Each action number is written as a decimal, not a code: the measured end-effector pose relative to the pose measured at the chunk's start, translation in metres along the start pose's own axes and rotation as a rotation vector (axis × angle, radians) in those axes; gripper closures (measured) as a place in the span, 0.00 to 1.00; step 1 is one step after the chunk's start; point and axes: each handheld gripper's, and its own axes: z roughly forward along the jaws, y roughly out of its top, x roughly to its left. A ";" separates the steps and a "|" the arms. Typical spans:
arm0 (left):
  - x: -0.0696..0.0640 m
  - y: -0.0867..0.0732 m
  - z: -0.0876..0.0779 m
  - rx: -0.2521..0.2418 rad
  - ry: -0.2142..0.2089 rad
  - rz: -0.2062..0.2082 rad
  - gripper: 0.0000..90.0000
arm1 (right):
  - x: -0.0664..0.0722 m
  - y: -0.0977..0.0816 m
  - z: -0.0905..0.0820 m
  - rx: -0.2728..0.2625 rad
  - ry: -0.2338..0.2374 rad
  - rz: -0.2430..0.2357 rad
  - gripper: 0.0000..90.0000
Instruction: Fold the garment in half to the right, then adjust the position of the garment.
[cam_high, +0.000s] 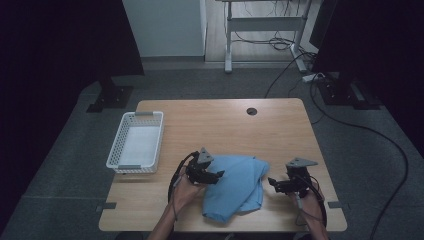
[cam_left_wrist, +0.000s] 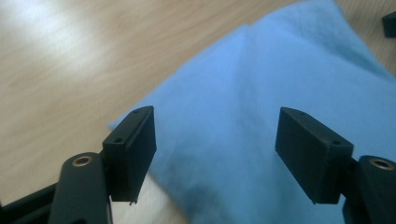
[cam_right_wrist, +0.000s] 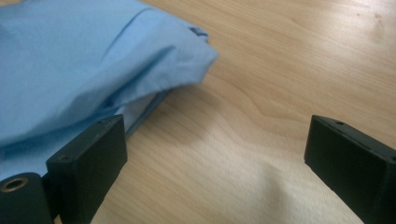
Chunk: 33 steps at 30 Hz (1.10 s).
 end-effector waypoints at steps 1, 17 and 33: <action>0.001 -0.004 -0.003 -0.005 -0.002 -0.010 0.31 | -0.001 -0.003 -0.001 -0.001 -0.001 0.000 0.06; 0.021 -0.078 -0.032 0.047 0.079 -0.071 0.27 | -0.002 -0.034 0.003 0.055 -0.024 -0.042 0.06; 0.018 -0.085 -0.032 0.073 0.135 -0.093 0.15 | 0.000 -0.037 0.004 0.053 -0.024 -0.065 0.00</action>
